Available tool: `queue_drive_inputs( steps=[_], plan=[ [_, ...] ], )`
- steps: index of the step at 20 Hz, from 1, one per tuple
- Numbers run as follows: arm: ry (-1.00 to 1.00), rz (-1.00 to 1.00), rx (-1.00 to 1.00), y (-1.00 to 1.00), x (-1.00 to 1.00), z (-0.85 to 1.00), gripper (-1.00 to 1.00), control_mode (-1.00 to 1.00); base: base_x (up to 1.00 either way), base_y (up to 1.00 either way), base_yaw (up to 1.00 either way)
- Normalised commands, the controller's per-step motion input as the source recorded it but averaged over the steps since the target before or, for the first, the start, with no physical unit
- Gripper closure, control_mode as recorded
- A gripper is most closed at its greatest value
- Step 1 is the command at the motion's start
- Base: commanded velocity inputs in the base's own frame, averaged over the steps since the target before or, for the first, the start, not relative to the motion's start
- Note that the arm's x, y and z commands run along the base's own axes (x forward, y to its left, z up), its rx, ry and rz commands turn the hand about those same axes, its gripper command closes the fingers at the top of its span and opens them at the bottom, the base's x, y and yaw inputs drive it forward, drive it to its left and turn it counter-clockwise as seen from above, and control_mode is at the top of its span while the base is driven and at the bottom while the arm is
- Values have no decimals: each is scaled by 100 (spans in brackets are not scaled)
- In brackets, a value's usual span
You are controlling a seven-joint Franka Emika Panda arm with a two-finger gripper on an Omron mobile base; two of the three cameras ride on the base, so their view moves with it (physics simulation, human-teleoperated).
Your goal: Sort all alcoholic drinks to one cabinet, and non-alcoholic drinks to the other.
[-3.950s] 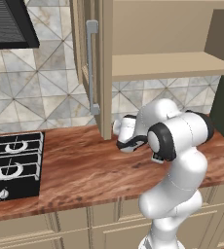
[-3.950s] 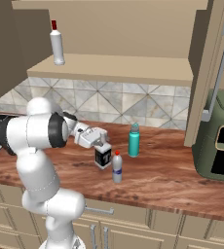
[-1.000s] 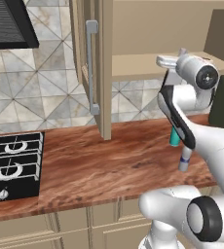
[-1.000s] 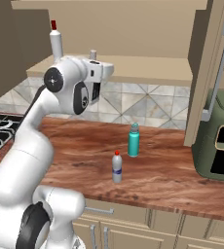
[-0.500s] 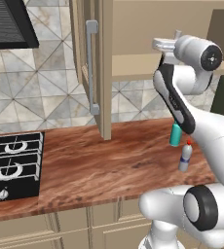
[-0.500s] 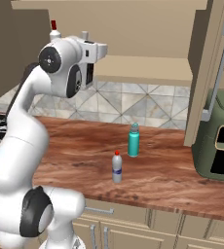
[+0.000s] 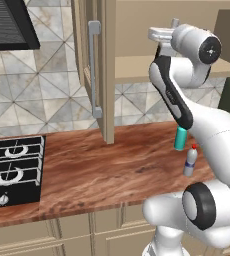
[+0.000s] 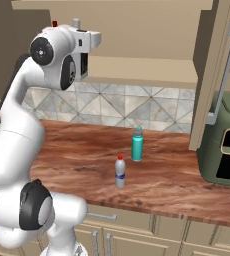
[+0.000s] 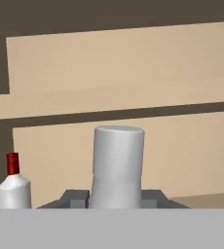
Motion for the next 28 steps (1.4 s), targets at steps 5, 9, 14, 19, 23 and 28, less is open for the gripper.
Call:
queue_drive_inputs(
  steps=[5,9,14,19,23,28],
  plan=[
    [-12,0,-1,11,34,0,100,-100,0,0,0],
    [-2,0,0,11,43,0,100,-100,0,0,0],
    [0,0,0,12,47,0,100,-100,0,0,0],
    [0,0,0,2,49,0,100,-100,0,0,0],
    [0,0,0,0,50,0,100,-100,0,0,0],
    [0,0,0,0,53,0,100,-100,0,0,0]
  ],
)
